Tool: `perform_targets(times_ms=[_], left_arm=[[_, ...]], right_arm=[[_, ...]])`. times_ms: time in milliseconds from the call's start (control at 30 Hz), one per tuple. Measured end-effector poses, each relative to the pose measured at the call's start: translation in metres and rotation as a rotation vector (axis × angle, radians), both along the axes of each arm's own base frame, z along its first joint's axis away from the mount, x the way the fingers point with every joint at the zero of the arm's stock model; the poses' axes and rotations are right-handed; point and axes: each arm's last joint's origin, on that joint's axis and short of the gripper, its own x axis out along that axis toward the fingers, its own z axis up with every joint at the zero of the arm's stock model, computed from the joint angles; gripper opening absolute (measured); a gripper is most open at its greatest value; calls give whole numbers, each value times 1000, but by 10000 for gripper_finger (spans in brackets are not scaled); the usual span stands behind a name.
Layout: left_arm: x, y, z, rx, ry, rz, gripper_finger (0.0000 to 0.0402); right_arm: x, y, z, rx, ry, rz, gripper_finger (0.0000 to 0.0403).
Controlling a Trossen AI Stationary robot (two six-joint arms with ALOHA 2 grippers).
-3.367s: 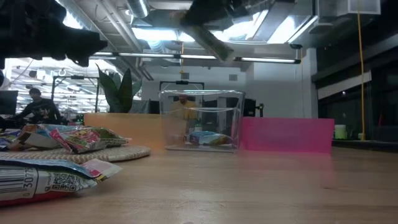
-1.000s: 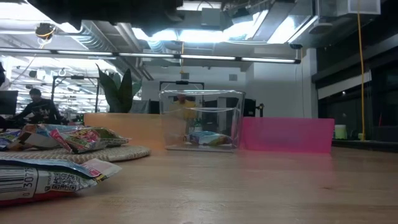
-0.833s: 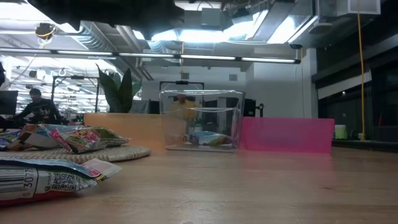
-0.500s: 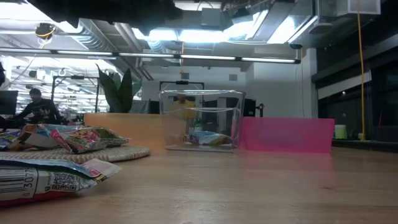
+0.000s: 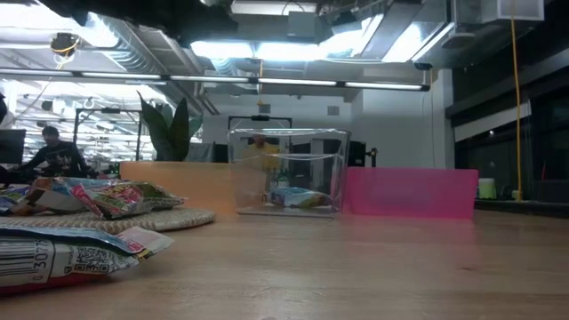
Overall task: Pick and place Granola Bars by type
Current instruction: Put the bottom right yellow granola bar into the orange bin
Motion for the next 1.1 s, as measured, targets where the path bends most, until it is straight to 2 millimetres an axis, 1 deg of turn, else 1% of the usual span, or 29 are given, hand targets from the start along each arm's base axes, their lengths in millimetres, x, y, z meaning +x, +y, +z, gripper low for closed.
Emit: perform_targets(times_ms=[100, 200, 300, 400, 467, 533, 633, 767, 933, 1033, 1100], left_arm=[[-3, 1, 0, 12, 22, 24, 21], [-5, 2, -3, 18, 56, 78, 30], [-7, 5, -10, 26, 127, 138, 32], [-9, 10, -18, 25, 196, 190, 23], [-12, 15, -25, 27, 229, 240, 20], [-14, 21, -31, 29, 253, 291, 21], [-17, 33, -38, 6, 289, 366, 28], [-20, 49, -54, -33, 345, 437, 26], [-25, 64, -81, -131, 425, 484, 21], [-24, 70, -91, -170, 462, 485, 27], [-23, 73, -96, -183, 489, 482, 31]], right_arm=[[-15, 0, -3, -10, -34, -23, 88], [-38, -1, -14, -17, -92, -58, 88], [-63, -3, -36, 9, -165, -76, 87], [-85, -2, -58, 33, -268, -91, 87], [-97, 0, -74, 36, -309, -86, 87], [-105, 1, -90, 33, -315, -81, 87], [-114, 2, -106, 13, -321, -74, 87], [-120, 2, -121, 8, -293, -67, 87], [-121, 2, -126, -10, -279, -47, 87], [-122, 5, -124, -23, -299, 52, 87], [-124, 6, -121, -39, -315, 73, 87]])
